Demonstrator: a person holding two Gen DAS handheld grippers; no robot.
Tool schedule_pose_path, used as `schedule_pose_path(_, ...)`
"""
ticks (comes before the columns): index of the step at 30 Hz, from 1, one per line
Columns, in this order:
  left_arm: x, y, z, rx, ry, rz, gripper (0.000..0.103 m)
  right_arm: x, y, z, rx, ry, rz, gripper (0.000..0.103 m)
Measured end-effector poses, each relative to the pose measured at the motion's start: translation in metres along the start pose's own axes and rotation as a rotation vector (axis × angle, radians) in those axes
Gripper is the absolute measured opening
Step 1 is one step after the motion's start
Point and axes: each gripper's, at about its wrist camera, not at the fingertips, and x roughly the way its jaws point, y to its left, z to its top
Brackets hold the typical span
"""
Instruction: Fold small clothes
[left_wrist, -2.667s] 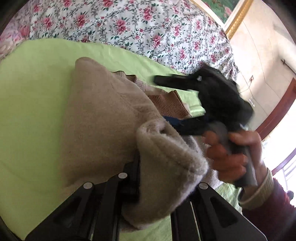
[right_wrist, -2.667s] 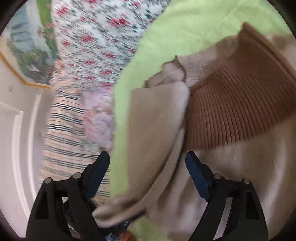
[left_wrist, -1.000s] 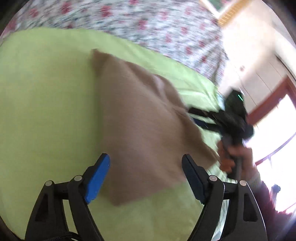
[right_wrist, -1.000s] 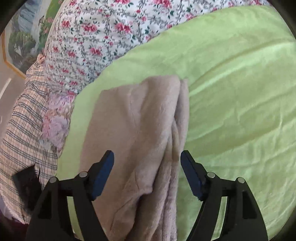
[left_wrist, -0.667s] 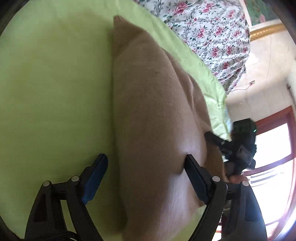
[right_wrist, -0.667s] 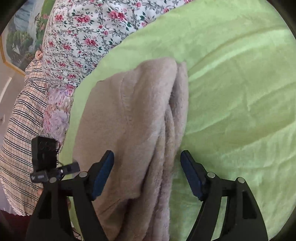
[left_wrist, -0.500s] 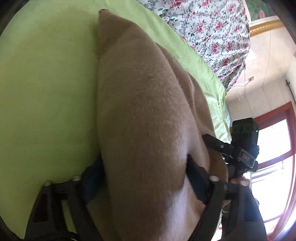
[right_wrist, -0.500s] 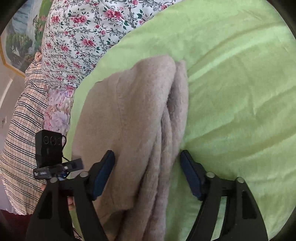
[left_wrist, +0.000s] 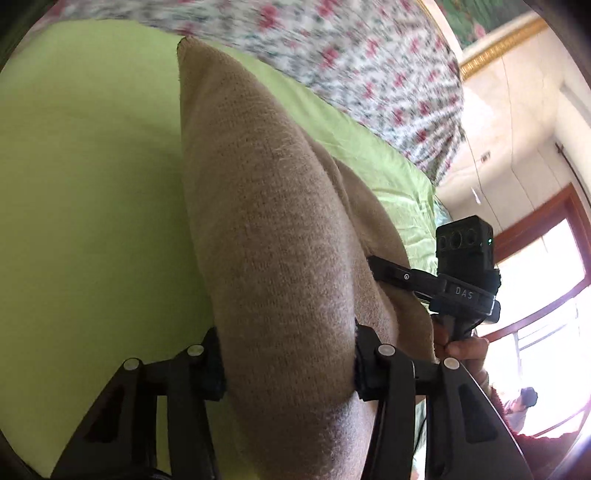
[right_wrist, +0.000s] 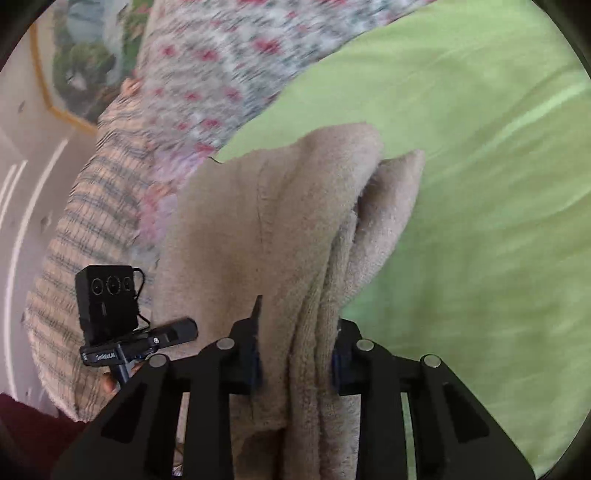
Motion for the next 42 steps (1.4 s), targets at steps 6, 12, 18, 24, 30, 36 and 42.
schedule_pose_path(6, -0.037, 0.047, -0.033, -0.099, -0.029, 0.066, 0.050, 0.061, 0.029, -0.015, -0.048, 0.092, 0.001, 0.029)
schedule_pose_path(12, -0.029, 0.081, -0.052, -0.205, -0.016, 0.037, 0.064, 0.072, 0.023, -0.020, -0.066, 0.118, -0.136, 0.048)
schedule_pose_path(18, -0.042, 0.078, -0.025, -0.190, -0.059, 0.093, 0.068, 0.035, 0.026, -0.003, -0.046, 0.010, -0.214, 0.057)
schedule_pose_path(24, -0.057, 0.097, 0.011, -0.242, -0.167, 0.159, 0.069, 0.048, 0.037, 0.025, -0.066, -0.053, -0.216, 0.046)
schedule_pose_path(30, -0.049, 0.121, 0.043, -0.274, -0.201, 0.285, 0.046, 0.051, 0.053, 0.041, -0.117, -0.100, -0.190, 0.008)
schedule_pose_path(36, -0.022, 0.113, 0.061, -0.179, -0.138, 0.472, 0.037, 0.075, 0.037, 0.050, -0.144, 0.006, -0.315, 0.007)
schedule_pose_path(42, -0.057, 0.084, 0.036, -0.094, -0.152, 0.446, 0.035, 0.054, 0.029, 0.040, -0.055, -0.027, -0.268, 0.016)
